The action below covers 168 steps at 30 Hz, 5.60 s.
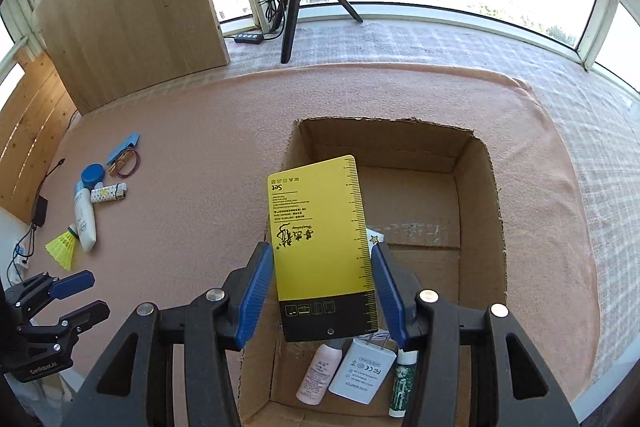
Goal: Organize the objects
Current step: 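Carry the yellow card into the box and open the right gripper, then move the left tool to the white AQUA sunscreen bottle, then close the left gripper on the sunscreen bottle and lift it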
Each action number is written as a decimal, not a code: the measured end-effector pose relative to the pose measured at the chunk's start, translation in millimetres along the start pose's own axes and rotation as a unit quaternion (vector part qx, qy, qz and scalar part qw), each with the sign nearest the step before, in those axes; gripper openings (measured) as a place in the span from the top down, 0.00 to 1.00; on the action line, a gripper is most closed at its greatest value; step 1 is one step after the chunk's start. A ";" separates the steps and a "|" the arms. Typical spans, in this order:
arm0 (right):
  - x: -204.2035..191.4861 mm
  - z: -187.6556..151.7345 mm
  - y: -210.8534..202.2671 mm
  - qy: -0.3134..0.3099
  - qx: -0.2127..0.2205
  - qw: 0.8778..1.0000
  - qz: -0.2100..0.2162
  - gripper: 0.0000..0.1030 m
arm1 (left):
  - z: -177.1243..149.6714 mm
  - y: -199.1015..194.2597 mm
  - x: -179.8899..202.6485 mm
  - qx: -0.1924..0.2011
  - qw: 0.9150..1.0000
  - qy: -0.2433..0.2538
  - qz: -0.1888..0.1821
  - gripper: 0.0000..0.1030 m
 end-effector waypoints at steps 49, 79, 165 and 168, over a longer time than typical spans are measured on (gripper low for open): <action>-24.6 -1.4 -4.9 0.009 0.008 1.000 0.019 0.30 | 64.3 -33.5 -112.6 0.047 0.994 -0.075 0.058 0.47; -41.6 -19.5 4.0 0.026 -0.019 0.999 0.011 0.30 | 123.9 14.9 -282.7 0.006 0.979 -0.194 0.067 0.51; -118.4 -27.1 12.2 -0.020 -0.029 0.995 0.097 0.30 | -23.9 29.5 -52.6 -0.072 0.994 -0.061 -0.052 0.52; -125.5 -19.5 17.4 -0.015 -0.030 0.992 0.118 0.30 | -18.1 26.4 -67.2 -0.063 0.994 -0.073 -0.042 0.52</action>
Point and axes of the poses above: each gripper's, at about its wrist camera, not at the fingertips, and y roughly the way its jaws point, x to its right, z to its top, the point moved 8 cm from there along y, roughly the way its jaws point, and after that the axes turned 11 degrees about -y, right-handed, at the moved point
